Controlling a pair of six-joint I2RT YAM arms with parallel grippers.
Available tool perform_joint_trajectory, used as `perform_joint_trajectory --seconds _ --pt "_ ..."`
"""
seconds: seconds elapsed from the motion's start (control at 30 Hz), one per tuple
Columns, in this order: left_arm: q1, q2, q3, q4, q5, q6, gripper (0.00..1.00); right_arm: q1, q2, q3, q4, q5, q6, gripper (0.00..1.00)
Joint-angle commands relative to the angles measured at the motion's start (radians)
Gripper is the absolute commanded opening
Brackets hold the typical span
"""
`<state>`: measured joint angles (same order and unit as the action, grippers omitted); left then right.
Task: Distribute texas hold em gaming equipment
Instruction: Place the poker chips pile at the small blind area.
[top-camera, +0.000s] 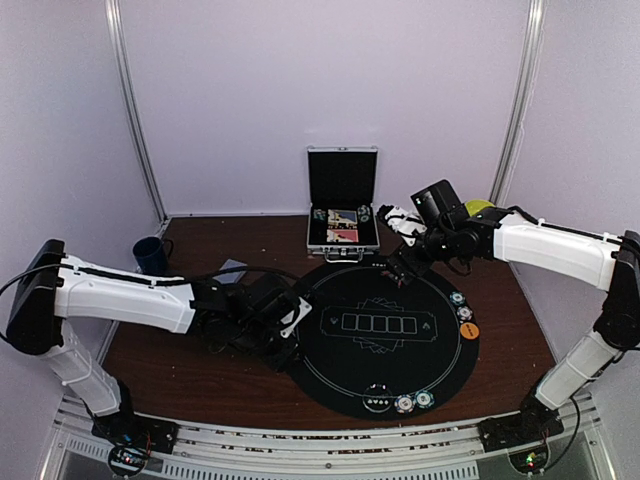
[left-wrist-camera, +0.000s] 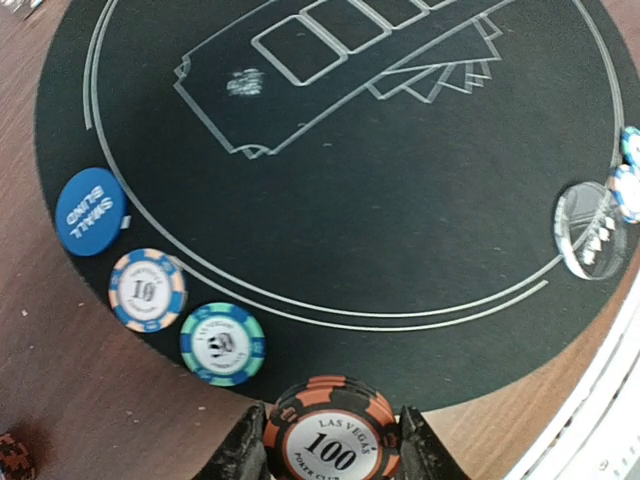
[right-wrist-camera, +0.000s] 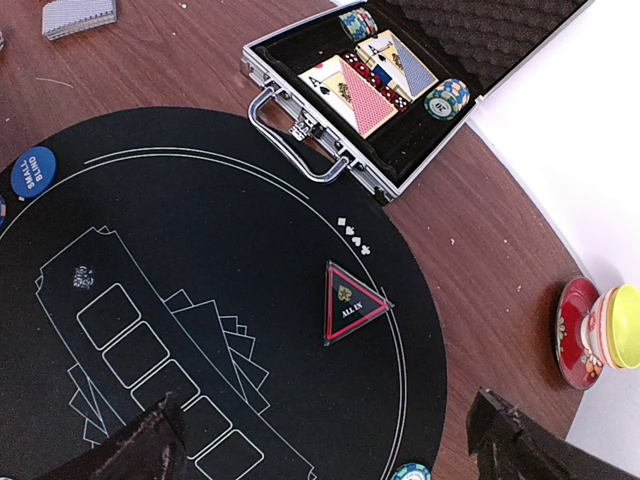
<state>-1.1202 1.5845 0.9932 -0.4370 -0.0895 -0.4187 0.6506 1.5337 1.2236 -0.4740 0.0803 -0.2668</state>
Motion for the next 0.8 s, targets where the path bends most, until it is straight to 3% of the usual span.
perform_joint_trajectory --seconds 0.0,0.27,0.77 --pt "-0.018 -0.002 -0.022 0.079 -0.015 -0.047 0.0 0.006 -0.011 -0.01 0.014 0.018 -0.011 1.0" --pt "-0.026 0.032 -0.102 0.154 -0.086 -0.231 0.0 0.006 -0.015 -0.01 0.013 0.018 -0.011 1.0" --pt "-0.031 0.177 -0.053 0.159 -0.125 -0.316 0.0 0.006 -0.019 -0.01 0.013 0.013 -0.011 1.0"
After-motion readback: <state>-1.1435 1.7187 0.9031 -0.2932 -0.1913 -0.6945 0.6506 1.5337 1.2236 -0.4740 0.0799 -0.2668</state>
